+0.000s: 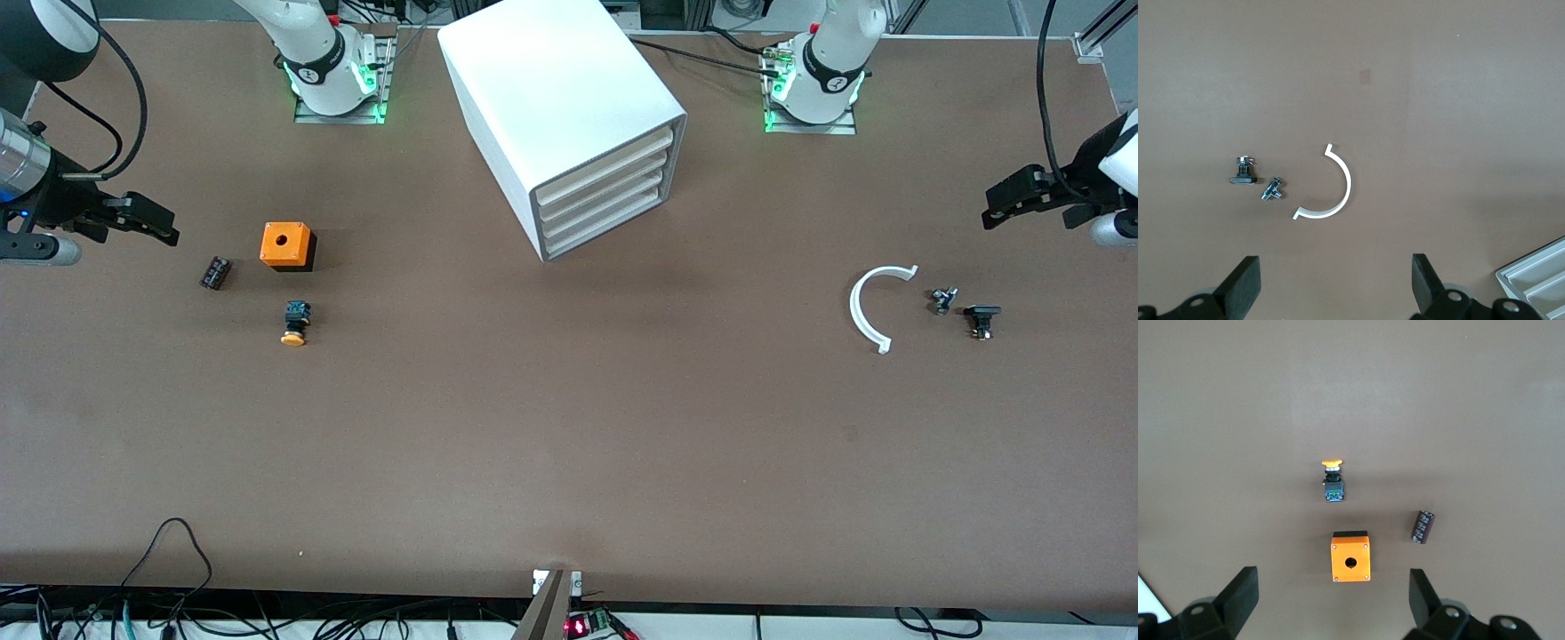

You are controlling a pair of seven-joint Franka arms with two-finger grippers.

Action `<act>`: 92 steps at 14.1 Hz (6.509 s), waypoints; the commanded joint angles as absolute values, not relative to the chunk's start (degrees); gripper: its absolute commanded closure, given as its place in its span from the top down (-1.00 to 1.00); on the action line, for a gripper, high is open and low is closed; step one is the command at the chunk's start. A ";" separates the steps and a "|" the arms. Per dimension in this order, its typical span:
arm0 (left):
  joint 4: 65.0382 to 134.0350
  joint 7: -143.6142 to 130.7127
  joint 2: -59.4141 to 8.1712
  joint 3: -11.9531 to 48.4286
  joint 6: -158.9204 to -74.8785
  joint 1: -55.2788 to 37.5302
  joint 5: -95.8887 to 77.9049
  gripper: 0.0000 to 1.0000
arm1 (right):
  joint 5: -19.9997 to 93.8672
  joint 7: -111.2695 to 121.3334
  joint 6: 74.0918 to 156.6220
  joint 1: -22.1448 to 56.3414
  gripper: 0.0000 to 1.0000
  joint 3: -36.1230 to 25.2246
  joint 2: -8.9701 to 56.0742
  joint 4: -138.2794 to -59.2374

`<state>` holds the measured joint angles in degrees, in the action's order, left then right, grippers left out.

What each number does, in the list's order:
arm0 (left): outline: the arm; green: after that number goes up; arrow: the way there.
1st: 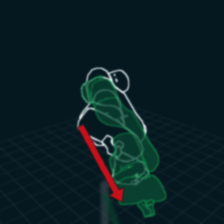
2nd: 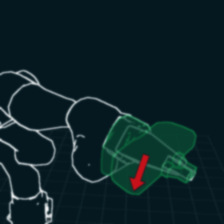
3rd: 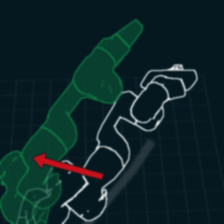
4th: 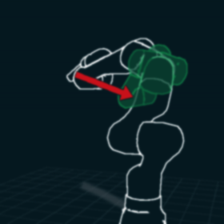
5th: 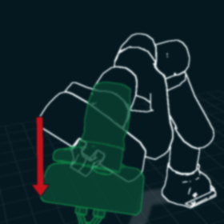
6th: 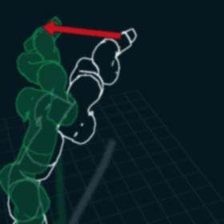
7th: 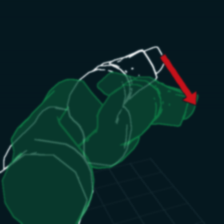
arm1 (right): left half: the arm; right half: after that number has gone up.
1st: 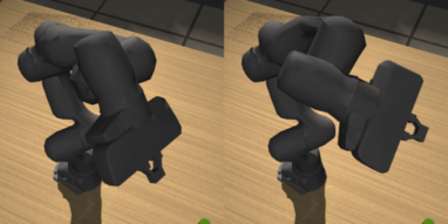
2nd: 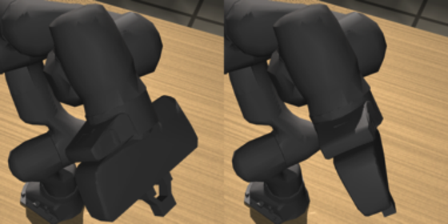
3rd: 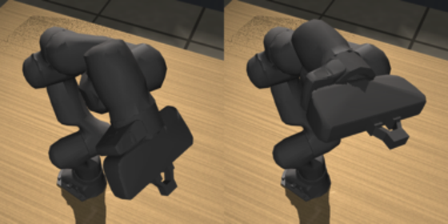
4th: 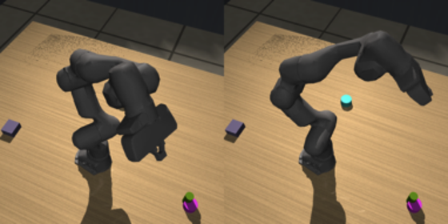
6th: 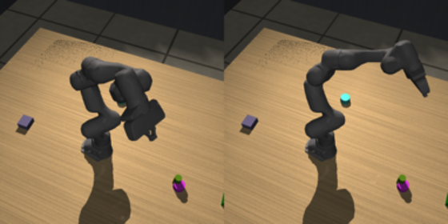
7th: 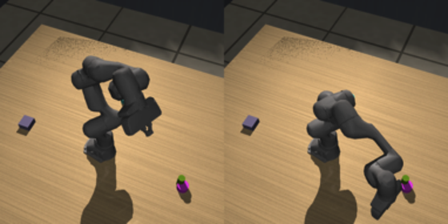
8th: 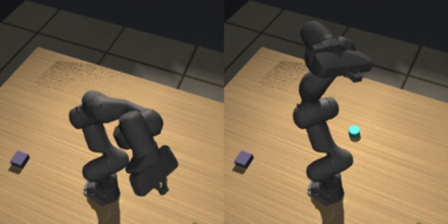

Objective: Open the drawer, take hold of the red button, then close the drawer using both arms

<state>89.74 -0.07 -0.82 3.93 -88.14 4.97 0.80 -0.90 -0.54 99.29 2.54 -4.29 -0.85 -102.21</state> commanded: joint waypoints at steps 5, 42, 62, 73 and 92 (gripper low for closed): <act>87.98 1.49 -0.88 3.95 -87.54 5.01 0.35 1.00 | -1.14 -0.53 96.94 2.46 1.00 -4.13 -0.88 -101.34; 123.20 29.42 -18.37 8.94 -99.84 -5.80 -53.68 1.00 | -1.23 -0.44 97.21 2.55 1.00 -4.13 -0.79 -101.07; 128.51 29.88 -18.02 16.62 -119.35 -7.13 -61.79 -1.00 | -0.79 -0.26 97.47 2.98 1.00 -3.96 -0.44 -100.64; 123.05 29.36 -17.59 10.81 -123.49 -4.57 -61.87 1.00 | -0.70 -0.18 100.88 14.31 1.00 -3.96 3.60 -96.86; 103.89 19.73 2.18 0.96 -107.68 2.73 -9.28 1.00 | 0.35 45.14 106.26 42.54 1.00 3.95 33.65 -67.50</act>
<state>105.62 25.60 0.27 0.17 -110.76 3.06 -16.92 -0.68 37.14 106.96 42.56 2.69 30.48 -71.32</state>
